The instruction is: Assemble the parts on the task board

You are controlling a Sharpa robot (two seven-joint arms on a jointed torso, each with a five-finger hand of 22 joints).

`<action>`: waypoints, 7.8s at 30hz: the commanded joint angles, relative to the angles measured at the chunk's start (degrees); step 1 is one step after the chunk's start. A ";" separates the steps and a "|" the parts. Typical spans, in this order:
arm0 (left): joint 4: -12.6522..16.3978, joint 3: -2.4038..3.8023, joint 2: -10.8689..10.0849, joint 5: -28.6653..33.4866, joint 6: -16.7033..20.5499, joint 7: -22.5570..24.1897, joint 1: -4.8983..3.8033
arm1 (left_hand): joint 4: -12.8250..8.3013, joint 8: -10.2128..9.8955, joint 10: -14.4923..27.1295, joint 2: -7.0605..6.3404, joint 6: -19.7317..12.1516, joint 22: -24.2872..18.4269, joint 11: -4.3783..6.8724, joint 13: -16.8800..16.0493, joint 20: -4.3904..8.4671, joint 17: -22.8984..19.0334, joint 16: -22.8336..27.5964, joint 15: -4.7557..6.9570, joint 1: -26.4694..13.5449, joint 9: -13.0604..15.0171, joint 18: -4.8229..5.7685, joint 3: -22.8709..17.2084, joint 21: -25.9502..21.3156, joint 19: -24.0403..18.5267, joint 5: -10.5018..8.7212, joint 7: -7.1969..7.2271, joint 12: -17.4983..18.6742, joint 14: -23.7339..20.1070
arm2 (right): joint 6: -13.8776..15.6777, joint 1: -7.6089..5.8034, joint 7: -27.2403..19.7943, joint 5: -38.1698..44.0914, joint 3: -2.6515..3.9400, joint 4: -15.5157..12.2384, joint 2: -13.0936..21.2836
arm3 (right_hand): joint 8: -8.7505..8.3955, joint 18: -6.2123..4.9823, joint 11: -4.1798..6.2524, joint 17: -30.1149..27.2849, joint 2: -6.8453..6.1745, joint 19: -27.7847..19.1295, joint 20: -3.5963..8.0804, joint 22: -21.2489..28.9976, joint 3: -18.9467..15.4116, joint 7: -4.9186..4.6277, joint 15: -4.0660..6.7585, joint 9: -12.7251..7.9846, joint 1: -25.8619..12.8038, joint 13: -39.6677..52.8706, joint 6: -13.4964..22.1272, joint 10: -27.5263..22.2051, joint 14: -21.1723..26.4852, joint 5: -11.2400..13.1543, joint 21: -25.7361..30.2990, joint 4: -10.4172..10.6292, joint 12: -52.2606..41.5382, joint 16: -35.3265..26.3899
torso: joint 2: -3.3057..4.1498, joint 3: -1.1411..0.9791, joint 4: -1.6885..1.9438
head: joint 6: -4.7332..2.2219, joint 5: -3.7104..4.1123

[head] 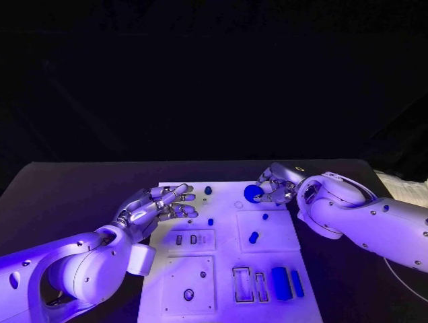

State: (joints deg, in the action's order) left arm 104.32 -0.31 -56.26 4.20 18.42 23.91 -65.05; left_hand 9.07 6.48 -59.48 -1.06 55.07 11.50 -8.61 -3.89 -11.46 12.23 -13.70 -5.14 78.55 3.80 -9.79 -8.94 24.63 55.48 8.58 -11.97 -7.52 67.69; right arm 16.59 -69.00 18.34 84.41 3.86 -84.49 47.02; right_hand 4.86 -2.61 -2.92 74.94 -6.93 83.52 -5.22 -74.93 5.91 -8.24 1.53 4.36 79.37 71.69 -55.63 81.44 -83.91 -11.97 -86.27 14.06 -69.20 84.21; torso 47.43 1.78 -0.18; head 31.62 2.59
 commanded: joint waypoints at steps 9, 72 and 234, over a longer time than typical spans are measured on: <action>0.08 0.02 0.08 0.13 -1.28 0.24 -0.03 | -0.25 -0.34 0.14 0.06 -0.04 0.08 -0.31 0.06 -0.01 0.08 0.30 -0.28 0.72 -0.03 -0.56 -0.03 0.19 0.21 -0.23 -0.20 0.35 -0.03 | -1.58 0.17 0.69 2.18 0.00 0.02 -0.76 | 0.73 0.85 -0.04 3.72 0.64 1.10 -0.11 -7.71 -0.52 0.21 -0.44 0.15 1.06 4.39 -1.24 1.87 -4.03 -0.33 -0.60 0.01 -4.65 0.84 | -0.06 -0.02 -0.01 | 0.17 -0.06; -0.51 0.02 -0.64 0.13 -1.21 0.08 -0.03 | -0.41 -0.45 0.06 0.12 0.03 0.13 -0.29 0.05 0.00 0.27 0.44 -0.27 0.77 -0.02 -0.56 -0.16 0.30 0.14 -0.23 -0.17 0.48 -0.01 | 6.18 0.49 4.47 16.76 -0.19 -7.41 -5.07 | 1.43 1.86 1.36 7.40 2.33 4.20 0.84 -12.11 5.83 1.90 0.68 0.78 2.63 13.02 -7.75 5.64 -4.60 -0.29 -2.48 -1.78 -13.68 2.54 | -0.06 0.24 0.67 | 0.26 -0.71; -3.51 -0.61 -0.13 0.13 -2.07 -0.35 0.47 | -0.62 -0.62 0.03 0.19 0.09 0.22 -0.30 0.06 0.01 0.55 0.62 -0.26 0.80 -0.02 -0.56 -0.35 0.47 0.04 -0.24 -0.18 0.70 0.05 | 4.29 5.38 -20.50 -11.73 -0.93 8.78 2.07 | -0.10 1.91 -0.15 9.14 3.27 4.34 -0.45 -12.46 4.32 0.26 -0.59 0.96 2.31 12.29 -4.93 4.52 -4.86 0.18 -2.53 -8.29 -11.17 3.18 | -1.95 -1.71 -2.20 | 2.50 -1.11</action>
State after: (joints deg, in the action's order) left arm 100.74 -0.94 -56.50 4.24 17.50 23.25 -64.58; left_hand 8.76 6.08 -59.48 -0.83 55.07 11.63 -8.60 -3.89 -11.46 12.70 -13.26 -5.14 78.77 3.81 -9.79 -9.25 24.84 55.48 8.58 -11.97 -7.06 67.69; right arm 22.09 -63.69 -2.70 71.73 2.95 -75.77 49.20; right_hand 4.40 -1.25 -3.39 74.91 -4.04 83.90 -5.65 -74.95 10.06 -7.99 0.72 5.26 81.71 75.16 -60.18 84.14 -83.92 -11.97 -88.54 5.83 -80.05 87.20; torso 45.47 0.07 -2.40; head 34.10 1.43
